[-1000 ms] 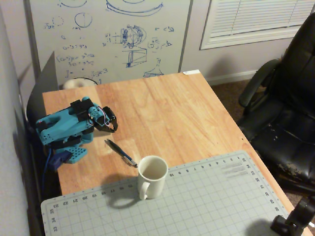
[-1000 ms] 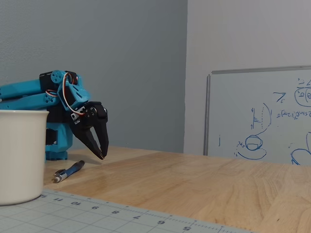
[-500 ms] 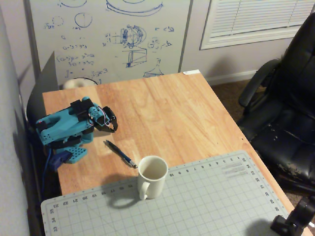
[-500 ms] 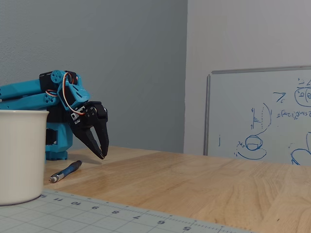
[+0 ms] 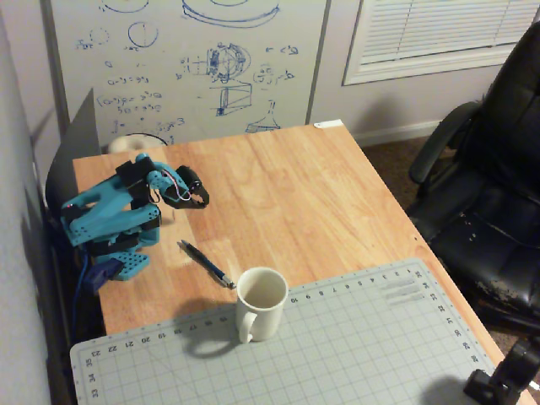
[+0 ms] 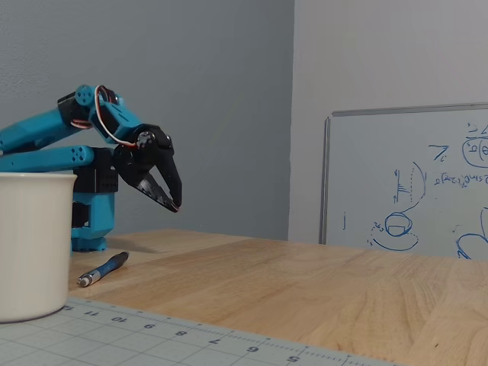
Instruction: Touch the pen.
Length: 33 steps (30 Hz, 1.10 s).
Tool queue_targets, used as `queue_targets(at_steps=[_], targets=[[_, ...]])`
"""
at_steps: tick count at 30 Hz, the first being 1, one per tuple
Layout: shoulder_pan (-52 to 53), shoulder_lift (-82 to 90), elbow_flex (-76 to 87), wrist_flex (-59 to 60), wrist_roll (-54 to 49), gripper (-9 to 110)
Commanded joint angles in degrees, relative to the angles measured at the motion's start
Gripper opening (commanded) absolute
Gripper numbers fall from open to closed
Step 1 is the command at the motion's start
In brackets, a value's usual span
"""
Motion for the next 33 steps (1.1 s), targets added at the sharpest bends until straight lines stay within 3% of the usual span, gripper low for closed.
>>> queue_targets(at_steps=[1, 6, 15, 24, 33], targets=[[-0.53, -10.63, -12.74, 0.26, -0.44, 0], [0.88, -26.98, -22.50, 0.26, -0.44, 0], [14.77, -44.03, -33.49, 0.18, -2.29, 1], [31.29, -58.80, -37.35, -0.70, -9.14, 1], [37.00, -69.52, -37.62, -0.70, -10.81, 1]])
